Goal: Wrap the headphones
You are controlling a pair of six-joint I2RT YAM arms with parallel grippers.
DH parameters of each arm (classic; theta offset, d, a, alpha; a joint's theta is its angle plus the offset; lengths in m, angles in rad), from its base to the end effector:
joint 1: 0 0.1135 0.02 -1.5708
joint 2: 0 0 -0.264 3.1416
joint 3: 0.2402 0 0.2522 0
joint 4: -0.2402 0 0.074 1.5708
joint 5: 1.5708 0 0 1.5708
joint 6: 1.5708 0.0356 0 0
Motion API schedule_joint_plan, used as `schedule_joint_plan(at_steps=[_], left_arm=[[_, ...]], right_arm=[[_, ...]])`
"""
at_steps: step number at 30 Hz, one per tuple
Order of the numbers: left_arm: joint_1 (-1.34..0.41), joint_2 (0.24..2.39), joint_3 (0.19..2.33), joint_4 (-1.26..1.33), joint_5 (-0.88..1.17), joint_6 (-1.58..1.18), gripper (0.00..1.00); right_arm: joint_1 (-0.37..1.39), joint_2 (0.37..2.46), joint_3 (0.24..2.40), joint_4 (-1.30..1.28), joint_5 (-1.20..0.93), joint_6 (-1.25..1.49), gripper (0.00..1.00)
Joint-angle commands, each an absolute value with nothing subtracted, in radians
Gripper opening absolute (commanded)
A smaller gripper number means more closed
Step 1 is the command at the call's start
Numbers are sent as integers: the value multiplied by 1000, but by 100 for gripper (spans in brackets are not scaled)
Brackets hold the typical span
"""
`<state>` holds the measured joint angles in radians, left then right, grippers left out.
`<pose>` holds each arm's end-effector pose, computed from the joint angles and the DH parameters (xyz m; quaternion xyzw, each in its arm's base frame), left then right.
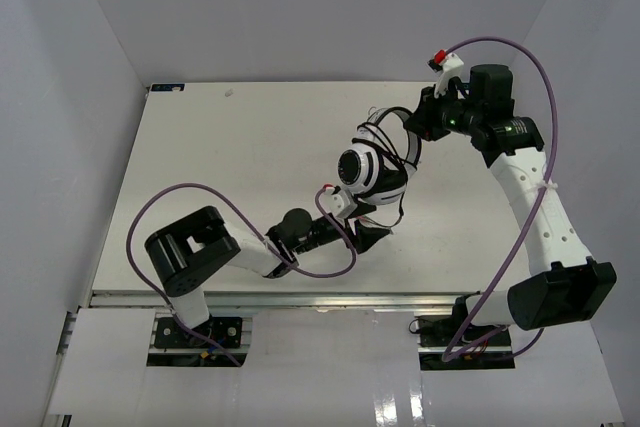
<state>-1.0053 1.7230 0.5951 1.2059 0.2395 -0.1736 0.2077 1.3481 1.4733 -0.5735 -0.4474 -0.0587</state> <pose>0.1683 -0.2810 0.1873 0.3526 0.5812 -0.4726 0.5608 0.2834 0.0755 0.4151 -0.2267 0.8025 0.2259 0.5036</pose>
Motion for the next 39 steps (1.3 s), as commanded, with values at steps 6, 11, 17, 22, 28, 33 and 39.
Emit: schedule_joint_plan(at_steps=[6,11,17,22,28,33,39], left_arm=[[-1080,1831,470,1520,-123,-112,88],[-1081,1815,422,1620,-171,-95,88],[-1089,1848,514,1558,-155,-42,88],[-1097,1862,585,1513,-110,-11,88],[-1104,1854,597,1486,-97,-3,87],[-1108,1835,588,1451,-174,28,84],[-1106,1855,647,1402,-157,36,29]], right_arm=[[229,1342,1600,-557,-558,152,8],[229,1348,1610,-556,-568,164,8],[227,1353,1593,-537,-597,223,8],[227,1353,1586,-535,-582,233,8],[227,1360,1589,-535,-582,232,8],[227,1361,1585,-531,-597,233,8],[227,1350,1566,-523,-637,243,8]])
